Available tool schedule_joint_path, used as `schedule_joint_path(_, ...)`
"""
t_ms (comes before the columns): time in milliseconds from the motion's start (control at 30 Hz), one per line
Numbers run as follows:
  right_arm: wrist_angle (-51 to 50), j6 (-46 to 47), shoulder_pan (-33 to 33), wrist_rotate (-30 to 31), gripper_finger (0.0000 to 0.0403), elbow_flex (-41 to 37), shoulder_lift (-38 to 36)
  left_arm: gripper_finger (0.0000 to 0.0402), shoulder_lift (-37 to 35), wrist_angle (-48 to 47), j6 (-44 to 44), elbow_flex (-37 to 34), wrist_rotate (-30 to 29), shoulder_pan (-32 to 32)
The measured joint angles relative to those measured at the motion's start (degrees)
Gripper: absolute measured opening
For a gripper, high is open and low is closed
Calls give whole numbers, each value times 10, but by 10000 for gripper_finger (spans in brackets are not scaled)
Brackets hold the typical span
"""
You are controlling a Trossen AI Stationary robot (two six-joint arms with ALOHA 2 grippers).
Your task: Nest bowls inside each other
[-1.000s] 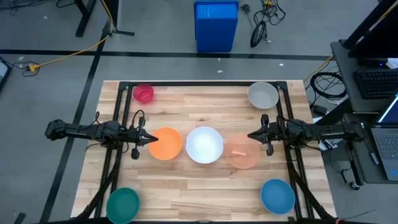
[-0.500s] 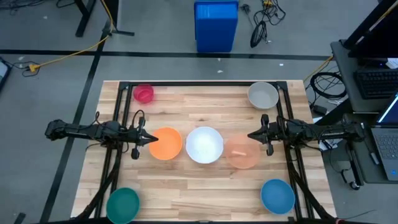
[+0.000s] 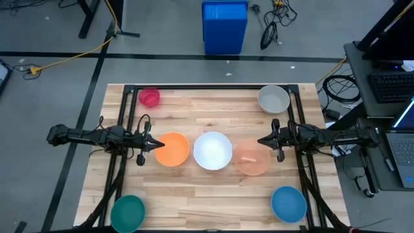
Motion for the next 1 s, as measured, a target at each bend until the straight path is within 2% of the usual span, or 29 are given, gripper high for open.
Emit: schedule_joint_path(1000, 21, 17, 0, 0, 0, 0, 0, 0, 0, 1, -1, 0, -17, 0)
